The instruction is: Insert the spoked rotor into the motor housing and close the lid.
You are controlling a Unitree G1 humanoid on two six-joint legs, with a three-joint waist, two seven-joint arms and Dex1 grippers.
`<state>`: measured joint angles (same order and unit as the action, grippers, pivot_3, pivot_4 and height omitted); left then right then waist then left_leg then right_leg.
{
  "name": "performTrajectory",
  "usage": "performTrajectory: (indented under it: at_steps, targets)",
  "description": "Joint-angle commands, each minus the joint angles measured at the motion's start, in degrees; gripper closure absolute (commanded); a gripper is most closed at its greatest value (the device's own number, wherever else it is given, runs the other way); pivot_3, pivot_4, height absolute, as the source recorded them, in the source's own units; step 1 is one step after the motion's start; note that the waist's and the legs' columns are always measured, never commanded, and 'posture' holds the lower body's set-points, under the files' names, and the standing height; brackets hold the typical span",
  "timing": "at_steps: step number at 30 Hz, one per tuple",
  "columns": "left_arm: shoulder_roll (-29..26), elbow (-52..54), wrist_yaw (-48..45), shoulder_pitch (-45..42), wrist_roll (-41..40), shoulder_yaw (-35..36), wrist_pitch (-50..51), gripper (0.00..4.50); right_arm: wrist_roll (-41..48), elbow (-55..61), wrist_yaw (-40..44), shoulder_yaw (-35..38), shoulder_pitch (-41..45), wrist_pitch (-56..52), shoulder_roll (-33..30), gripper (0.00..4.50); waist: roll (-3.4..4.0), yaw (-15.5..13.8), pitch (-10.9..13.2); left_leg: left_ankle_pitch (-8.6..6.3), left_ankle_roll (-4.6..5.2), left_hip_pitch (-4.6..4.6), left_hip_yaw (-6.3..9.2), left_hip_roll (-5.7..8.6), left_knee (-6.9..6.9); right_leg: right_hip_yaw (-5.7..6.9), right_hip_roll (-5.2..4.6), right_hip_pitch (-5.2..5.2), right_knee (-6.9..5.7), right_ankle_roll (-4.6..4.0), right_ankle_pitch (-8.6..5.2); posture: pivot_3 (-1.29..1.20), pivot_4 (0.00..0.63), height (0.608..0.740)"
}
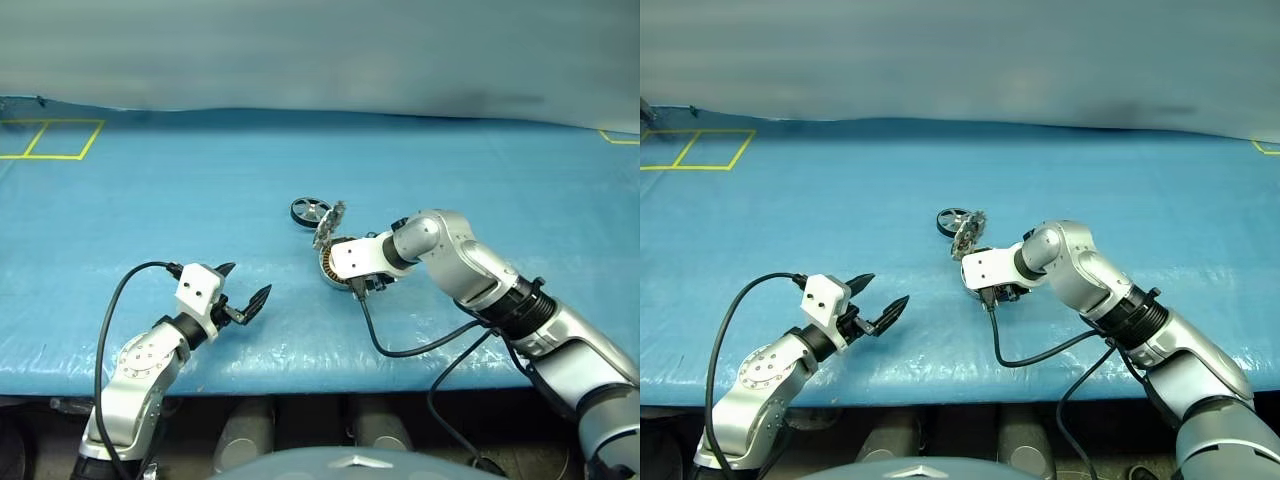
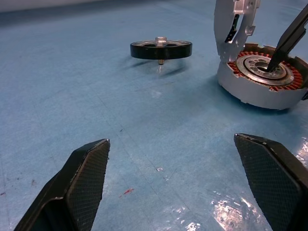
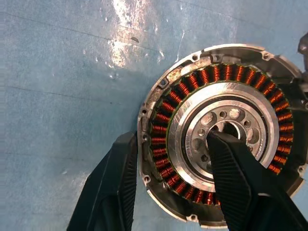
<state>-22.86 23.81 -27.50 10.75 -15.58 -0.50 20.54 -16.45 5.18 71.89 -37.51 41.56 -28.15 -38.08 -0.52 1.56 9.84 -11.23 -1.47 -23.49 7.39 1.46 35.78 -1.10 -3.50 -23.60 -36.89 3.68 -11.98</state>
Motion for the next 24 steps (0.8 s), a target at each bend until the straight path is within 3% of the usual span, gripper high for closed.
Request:
performTrajectory:
  at_steps: [1,14,24]
  targets:
    - [0.10,0.62,0.17,0.13,0.53,0.23,-1.28,0.00,0.87,2.93,0.15,0.73,-1.90,-1.75,1.13,2.63,0.00,0.10,0.00,0.00,0.00,0.03,0.00,-0.01,0.00,0.00,0.00,0.02,-0.01,0.00,0.00,0.00,0.150,0.740]
    - [0.67,0.27,-0.10,0.27,0.95,-0.01,-1.27,0.00,2.59,14.52,-0.17,0.00,-9.60,-14.56,5.04,2.64,0.00,0.22,-0.02,0.00,-0.01,0.05,0.01,-0.03,-0.07,0.01,0.02,0.01,-0.02,-0.03,-0.02,0.00,0.150,0.740]
    - [0.69,0.04,-0.35,0.03,0.97,-0.31,-1.13,0.00,3.82,14.07,-2.57,-0.34,-9.75,-17.11,10.80,2.64,-0.12,1.26,-0.10,-0.01,-0.02,0.37,-0.01,-0.10,-0.21,0.01,0.06,0.20,-0.06,-0.11,-0.07,0.00,0.150,0.740]
